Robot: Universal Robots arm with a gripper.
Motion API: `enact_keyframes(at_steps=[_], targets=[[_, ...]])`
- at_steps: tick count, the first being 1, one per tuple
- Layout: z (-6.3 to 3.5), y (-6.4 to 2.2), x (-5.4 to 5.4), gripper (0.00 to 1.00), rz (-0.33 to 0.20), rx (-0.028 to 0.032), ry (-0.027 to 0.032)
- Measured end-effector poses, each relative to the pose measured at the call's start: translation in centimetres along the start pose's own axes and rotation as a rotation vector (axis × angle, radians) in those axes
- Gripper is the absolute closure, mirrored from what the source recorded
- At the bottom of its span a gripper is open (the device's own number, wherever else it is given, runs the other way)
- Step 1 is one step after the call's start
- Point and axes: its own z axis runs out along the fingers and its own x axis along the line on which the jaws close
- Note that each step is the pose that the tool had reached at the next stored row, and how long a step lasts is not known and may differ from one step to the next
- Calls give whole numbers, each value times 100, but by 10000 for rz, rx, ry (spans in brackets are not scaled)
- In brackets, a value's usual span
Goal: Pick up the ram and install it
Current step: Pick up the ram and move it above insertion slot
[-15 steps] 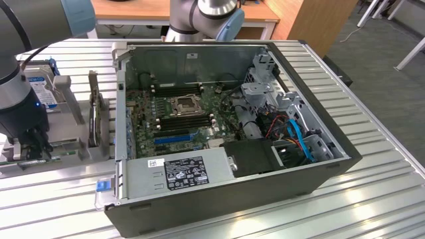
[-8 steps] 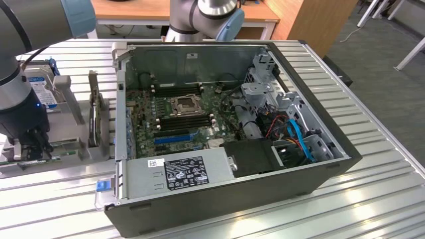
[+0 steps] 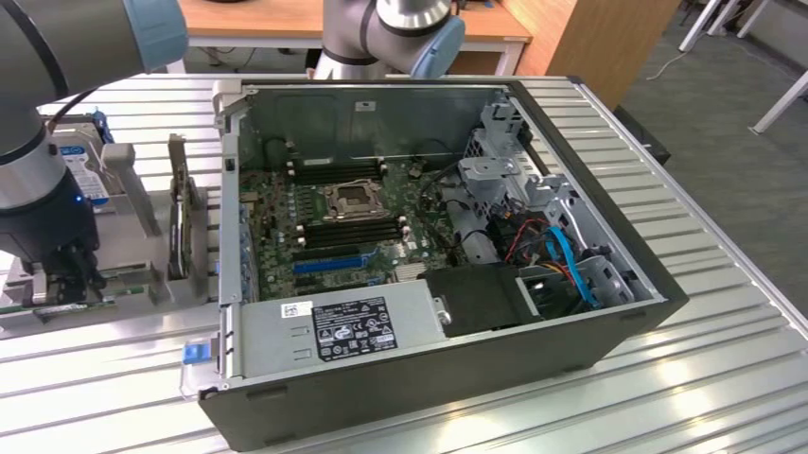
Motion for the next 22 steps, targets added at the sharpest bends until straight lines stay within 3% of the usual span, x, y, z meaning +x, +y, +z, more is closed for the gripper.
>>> enact_keyframes(at_steps=[22], targets=[[58,-5,2,76,-1,-1,1]])
